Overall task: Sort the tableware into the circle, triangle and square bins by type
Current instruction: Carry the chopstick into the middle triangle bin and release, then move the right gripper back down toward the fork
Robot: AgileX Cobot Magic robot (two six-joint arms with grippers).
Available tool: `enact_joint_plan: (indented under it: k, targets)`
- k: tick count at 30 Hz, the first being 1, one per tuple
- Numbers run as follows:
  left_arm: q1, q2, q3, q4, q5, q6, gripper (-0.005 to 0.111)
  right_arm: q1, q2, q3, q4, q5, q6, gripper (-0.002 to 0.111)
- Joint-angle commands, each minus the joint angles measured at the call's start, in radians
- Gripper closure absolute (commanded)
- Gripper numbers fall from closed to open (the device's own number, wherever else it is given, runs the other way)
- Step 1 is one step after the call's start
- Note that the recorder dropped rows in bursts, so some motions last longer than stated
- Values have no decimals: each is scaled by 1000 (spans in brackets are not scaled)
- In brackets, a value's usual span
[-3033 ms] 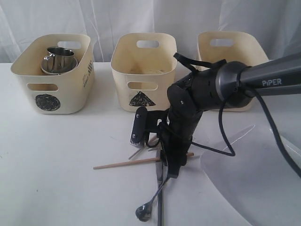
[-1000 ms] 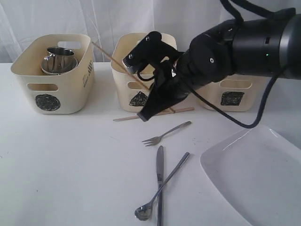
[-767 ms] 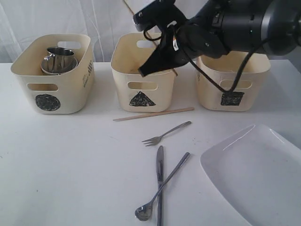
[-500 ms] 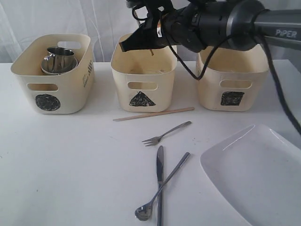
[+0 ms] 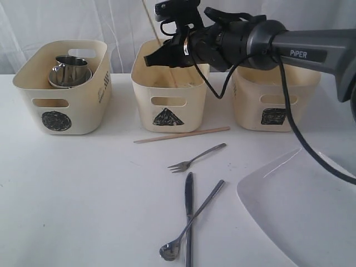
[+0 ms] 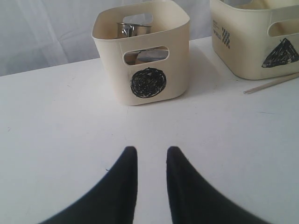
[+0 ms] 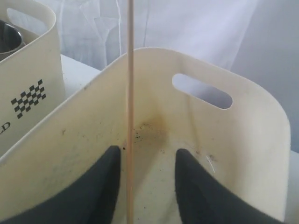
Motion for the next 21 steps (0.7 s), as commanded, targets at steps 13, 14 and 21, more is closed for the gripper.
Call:
enact_joint_plan:
  k: [13, 14, 21]
  targets:
    - [0, -7, 2, -2, 0, -9, 78, 7, -241, 2, 15, 458, -199, 58]
    - [0, -7, 2, -2, 0, -9, 78, 11, -258, 2, 21, 526, -208, 58]
    - [0, -7, 2, -2, 0, -9, 78, 33, -343, 21, 355, 937, -497, 58]
